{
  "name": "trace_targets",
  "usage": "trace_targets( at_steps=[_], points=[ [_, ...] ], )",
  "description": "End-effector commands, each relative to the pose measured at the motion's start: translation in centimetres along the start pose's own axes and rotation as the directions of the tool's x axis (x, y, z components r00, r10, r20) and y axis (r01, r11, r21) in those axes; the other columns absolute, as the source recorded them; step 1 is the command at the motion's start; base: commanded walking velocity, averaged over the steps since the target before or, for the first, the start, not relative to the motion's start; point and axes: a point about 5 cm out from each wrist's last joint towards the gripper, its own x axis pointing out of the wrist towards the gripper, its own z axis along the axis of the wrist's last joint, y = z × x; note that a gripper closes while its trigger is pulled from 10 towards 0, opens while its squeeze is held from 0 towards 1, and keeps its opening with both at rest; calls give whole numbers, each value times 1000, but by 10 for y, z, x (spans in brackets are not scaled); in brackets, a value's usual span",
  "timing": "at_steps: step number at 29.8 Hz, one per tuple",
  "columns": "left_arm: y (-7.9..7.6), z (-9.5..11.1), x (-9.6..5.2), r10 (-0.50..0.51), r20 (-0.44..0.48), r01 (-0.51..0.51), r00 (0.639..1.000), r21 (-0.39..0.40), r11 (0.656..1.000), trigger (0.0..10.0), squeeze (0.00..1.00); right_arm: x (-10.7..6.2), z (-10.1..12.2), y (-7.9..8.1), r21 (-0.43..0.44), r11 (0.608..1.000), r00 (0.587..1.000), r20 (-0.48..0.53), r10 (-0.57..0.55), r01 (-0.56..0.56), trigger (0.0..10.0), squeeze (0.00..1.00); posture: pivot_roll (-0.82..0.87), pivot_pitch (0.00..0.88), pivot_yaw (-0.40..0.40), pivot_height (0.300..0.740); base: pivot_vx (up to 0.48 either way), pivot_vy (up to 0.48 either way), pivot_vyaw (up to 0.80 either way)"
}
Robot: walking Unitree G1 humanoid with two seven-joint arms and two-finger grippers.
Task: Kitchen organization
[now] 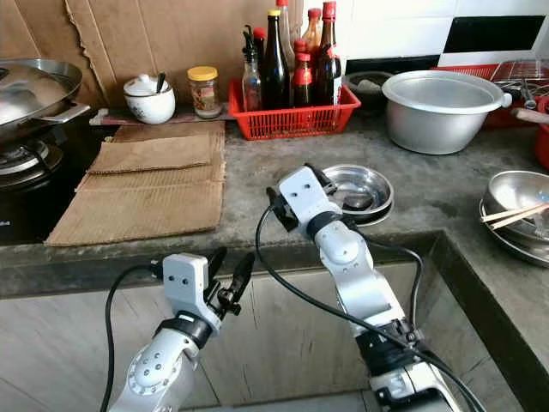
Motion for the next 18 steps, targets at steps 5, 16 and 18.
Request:
trace_targets(
  at_steps=[5,16,18],
  points=[
    [0,3,-2,3,17,-4,1000,20,1000,10000,0,5,-2,-5,-25,999,999,-25,-34,33,10000,0,99,56,-21,740,0,0,0],
    [-2,12,1,-13,77,12,997,16,1000,10000,0,8,-9,-13,-34,996,995,-57,-86,84,0,0,98,55,-22,740,0,0,0],
    [-2,12,1,-12,78,11,997,15,1000,10000,0,8,-9,-13,-35,996,995,-57,-86,84,0,0,98,55,-22,740,0,0,0]
  ],
)
